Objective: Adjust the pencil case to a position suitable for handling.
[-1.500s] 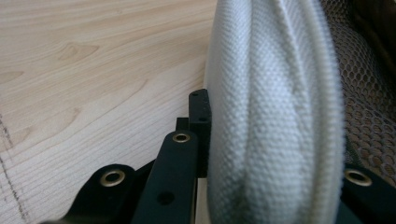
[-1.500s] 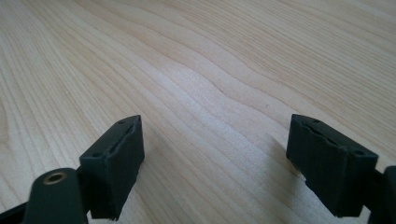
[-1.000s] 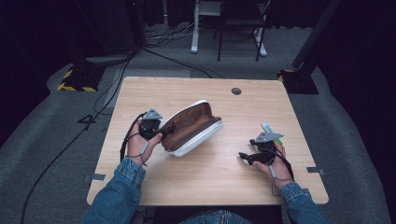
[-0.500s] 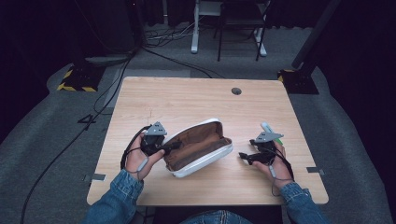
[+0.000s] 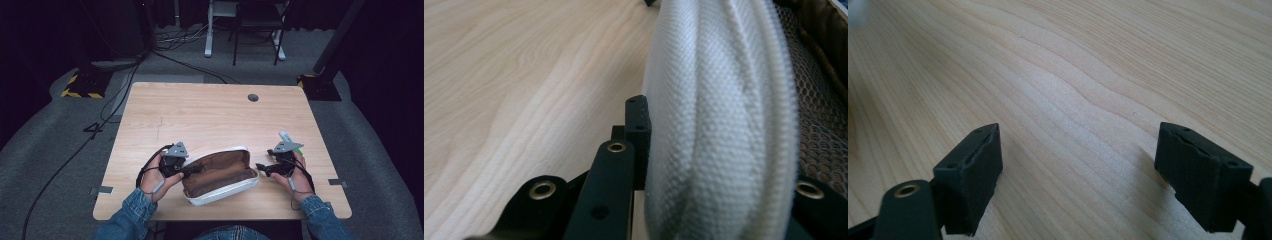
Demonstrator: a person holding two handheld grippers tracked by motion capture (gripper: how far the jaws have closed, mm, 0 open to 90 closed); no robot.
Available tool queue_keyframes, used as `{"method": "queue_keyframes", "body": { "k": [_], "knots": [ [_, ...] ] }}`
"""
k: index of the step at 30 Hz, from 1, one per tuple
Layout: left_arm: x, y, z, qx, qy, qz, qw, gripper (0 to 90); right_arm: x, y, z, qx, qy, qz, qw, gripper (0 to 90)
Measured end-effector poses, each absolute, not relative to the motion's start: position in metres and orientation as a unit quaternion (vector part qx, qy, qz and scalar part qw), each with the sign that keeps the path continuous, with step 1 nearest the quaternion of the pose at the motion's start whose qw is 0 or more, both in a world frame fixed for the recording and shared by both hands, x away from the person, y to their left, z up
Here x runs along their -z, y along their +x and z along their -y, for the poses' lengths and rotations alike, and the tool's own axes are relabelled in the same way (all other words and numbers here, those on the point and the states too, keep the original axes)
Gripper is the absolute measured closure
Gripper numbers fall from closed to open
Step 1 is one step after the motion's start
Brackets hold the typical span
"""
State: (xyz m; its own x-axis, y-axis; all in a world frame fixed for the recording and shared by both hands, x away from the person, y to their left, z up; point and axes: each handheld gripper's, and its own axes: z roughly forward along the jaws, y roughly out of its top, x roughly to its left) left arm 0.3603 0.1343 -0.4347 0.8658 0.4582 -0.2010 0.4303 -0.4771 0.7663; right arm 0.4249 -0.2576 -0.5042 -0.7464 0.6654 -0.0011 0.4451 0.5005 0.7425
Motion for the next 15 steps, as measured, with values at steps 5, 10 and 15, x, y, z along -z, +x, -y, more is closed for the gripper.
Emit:
{"method": "queue_keyframes", "body": {
  "k": [5,10,15],
  "knots": [
    [0.443,0.361,-0.128,0.001,0.868,-0.245,0.431,83.7,0.504,0.425,0.258,-0.38,0.325,-0.854,0.145,19.1],
    [0.454,0.363,-0.127,0.016,0.874,-0.244,0.419,83.1,0.504,0.424,0.258,-0.38,0.326,-0.853,0.146,20.2],
    [0.46,0.365,-0.127,0.01,0.877,-0.234,0.418,82.3,0.504,0.423,0.259,-0.379,0.33,-0.852,0.149,21.2]
  ]
}}
